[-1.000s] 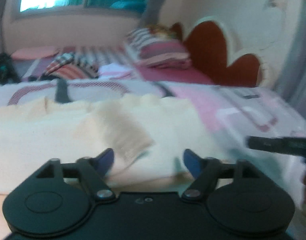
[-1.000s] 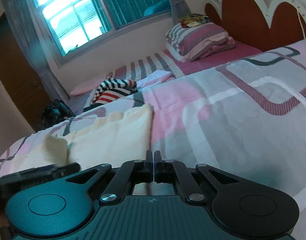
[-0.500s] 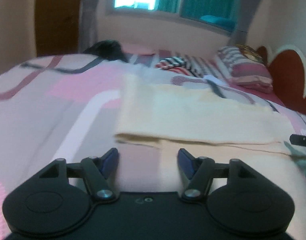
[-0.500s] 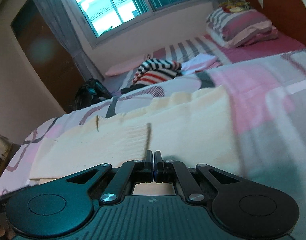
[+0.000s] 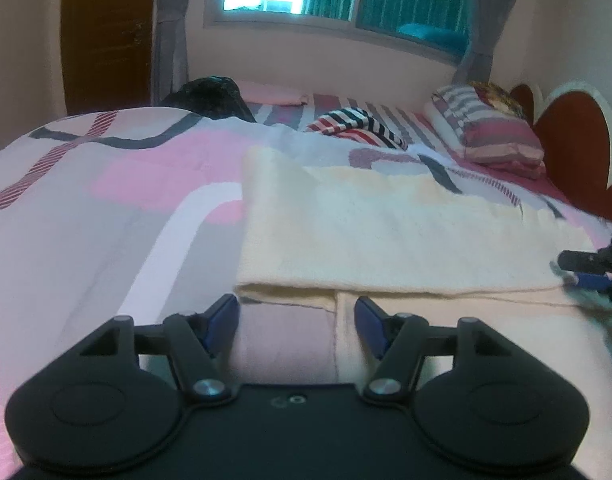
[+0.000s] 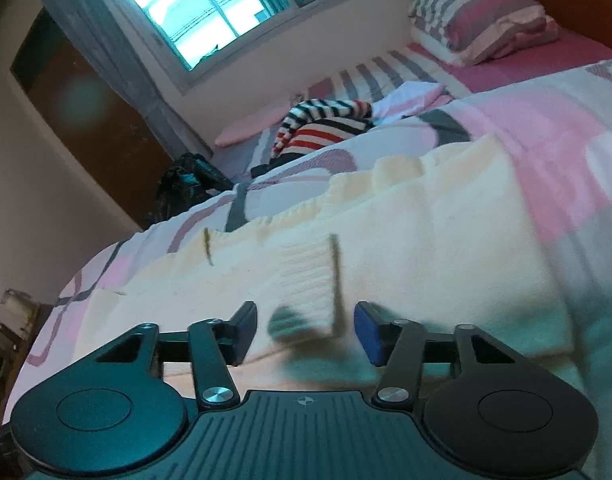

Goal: Fold small clothes

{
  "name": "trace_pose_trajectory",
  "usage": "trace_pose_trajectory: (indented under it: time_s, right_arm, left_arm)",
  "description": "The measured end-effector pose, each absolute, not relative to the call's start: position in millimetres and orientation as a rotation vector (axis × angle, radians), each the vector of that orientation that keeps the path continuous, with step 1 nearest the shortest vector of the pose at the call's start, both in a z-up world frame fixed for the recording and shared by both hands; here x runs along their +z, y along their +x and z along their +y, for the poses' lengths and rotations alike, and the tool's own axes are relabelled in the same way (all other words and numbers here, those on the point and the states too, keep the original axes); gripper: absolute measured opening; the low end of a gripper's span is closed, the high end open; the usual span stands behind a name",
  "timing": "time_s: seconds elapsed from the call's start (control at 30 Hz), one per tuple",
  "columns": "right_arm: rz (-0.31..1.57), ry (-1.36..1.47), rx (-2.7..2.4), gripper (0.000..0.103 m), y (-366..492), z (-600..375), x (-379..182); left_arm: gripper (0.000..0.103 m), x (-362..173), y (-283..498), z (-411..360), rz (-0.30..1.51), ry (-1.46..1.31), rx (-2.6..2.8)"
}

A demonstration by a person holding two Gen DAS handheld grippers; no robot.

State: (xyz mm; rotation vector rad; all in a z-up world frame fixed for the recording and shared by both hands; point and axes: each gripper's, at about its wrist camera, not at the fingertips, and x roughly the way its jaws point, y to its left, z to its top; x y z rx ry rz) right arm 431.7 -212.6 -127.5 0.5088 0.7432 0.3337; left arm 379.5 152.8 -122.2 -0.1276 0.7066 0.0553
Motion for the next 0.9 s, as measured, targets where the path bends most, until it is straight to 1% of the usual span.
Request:
trace_pose_trajectory:
  time_s: [0.03,0.13,0.33,0.4,0.43,0.47,0.63,0.8,0.9]
  right_arm:
    - [0.755,0.494,0.339,0.007,434.4,-208.7,-128.1]
    - [0.744,0.459,0.355,0.006,434.7,-202.6,-124.8]
    - [0.57,0.416,0.314,0.006,407.7,-226.4,-82.6]
    - [0.538,0.416,0.29,0.006,398.6,-240.7,-73.3]
    - [0.544,0.415,0.29,0.006,396.4,-247.4,-72.8]
    - [0.554,0.403,0.275,0.006,394.8,-251.9,-74.0]
    - [0.58,0.401,0.252,0.006,389.1,-263.9,-81.3]
    - [0.563,0.4,0.24,0.006,379.4,-270.9,-77.0]
    - [0.581,0.397,0.235,0.006,377.0,-277.1,-80.3]
  left_arm:
    - [0.063,-123.8,379.3,151.5,0.709,-0.125,0.056]
    - [0.065,-124.4,383.9,151.1,0.711,-0.126,0.064]
    - [0.064,-124.9,384.2,151.2,0.713,-0.106,0.053]
    - [0.057,-122.4,383.4,150.8,0.718,-0.106,0.053]
    - [0.041,-119.4,382.5,151.2,0.717,-0.12,0.033]
    - [0.032,-117.1,381.6,150.6,0.717,-0.134,0.014]
    - [0.032,-118.1,385.6,141.1,0.74,-0.073,0.012]
    - [0.024,-114.6,386.3,141.6,0.744,-0.077,-0.001]
    - [0.016,-114.3,386.2,145.9,0.745,-0.133,-0.014]
